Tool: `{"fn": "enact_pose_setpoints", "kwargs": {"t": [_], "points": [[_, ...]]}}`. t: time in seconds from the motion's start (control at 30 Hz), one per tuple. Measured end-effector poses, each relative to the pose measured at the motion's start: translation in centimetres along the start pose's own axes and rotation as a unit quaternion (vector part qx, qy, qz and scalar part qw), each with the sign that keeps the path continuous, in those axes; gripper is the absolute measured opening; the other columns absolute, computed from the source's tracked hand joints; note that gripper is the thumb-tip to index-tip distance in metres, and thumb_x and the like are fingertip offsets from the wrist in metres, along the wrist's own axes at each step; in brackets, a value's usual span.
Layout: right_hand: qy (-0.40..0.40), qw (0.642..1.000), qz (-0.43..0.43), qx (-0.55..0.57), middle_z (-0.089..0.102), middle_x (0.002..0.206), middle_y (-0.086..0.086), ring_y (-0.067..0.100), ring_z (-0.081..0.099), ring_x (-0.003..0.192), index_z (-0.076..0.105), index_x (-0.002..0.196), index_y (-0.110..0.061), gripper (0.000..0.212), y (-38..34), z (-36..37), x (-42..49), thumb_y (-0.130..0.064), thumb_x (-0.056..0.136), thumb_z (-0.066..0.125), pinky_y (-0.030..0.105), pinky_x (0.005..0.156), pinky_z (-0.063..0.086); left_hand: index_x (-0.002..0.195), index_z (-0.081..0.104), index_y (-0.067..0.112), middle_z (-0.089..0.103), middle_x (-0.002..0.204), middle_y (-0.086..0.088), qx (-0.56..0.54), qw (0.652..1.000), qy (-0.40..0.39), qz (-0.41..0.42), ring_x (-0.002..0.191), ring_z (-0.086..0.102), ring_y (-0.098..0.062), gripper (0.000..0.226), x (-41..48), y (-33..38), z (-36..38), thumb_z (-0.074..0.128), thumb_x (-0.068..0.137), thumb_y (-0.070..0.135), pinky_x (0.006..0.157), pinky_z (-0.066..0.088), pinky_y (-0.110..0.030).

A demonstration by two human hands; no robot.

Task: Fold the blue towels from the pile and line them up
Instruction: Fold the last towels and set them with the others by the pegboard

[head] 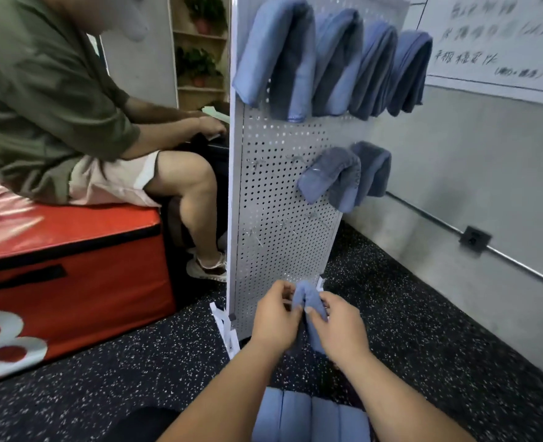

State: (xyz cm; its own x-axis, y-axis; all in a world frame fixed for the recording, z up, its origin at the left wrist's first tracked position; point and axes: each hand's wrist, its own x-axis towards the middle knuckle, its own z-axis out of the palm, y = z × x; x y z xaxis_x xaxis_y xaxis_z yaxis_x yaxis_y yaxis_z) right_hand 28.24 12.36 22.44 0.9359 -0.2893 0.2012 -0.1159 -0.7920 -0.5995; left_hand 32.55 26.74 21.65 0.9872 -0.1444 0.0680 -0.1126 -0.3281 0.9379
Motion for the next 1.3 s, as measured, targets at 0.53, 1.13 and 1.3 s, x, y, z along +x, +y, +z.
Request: {"fn": "enact_pose_setpoints", "kwargs": {"t": [0.53, 1.13, 1.3], "points": [[0.158, 0.981, -0.089, 0.072, 0.069, 0.103, -0.008, 0.018, 0.064, 0.088, 0.071, 0.112, -0.028, 0.015, -6.8, -10.4, 6.6, -0.03, 0.1, 0.064, 0.041, 0.076, 0.056, 0.114, 0.061, 0.04, 0.07, 0.096, 0.019, 0.021, 0.98, 0.098, 0.172, 0.087, 0.066, 0.004, 0.022, 3.1, 14.4, -3.5, 0.071, 0.098, 0.027, 0.074, 0.052, -0.016], [0.175, 0.979, -0.093, 0.043, 0.068, 0.109, -0.001, 0.02, 0.057, 0.087, 0.068, 0.119, -0.025, 0.019, -13.2, -14.8, 15.5, -0.029, 0.103, 0.057, 0.031, 0.071, 0.042, 0.11, 0.072, 0.022, 0.075, 0.098, 0.005, 0.098, 0.945, 0.196, 0.243, 0.089, 0.068, -0.014, 0.012, 10.2, 21.8, -7.6, 0.067, 0.099, 0.02, 0.084, 0.058, -0.039], [0.165, 0.984, -0.07, 0.022, 0.07, 0.107, 0.007, 0.034, 0.067, 0.096, 0.061, 0.131, -0.025, 0.027, -12.6, -12.8, 16.9, -0.032, 0.105, 0.057, 0.036, 0.069, 0.05, 0.11, 0.07, 0.026, 0.076, 0.099, 0.004, 0.157, 0.941, 0.198, 0.223, 0.09, 0.069, -0.022, 0.012, 12.4, 19.9, -7.1, 0.066, 0.099, 0.026, 0.079, 0.057, -0.045]]}}
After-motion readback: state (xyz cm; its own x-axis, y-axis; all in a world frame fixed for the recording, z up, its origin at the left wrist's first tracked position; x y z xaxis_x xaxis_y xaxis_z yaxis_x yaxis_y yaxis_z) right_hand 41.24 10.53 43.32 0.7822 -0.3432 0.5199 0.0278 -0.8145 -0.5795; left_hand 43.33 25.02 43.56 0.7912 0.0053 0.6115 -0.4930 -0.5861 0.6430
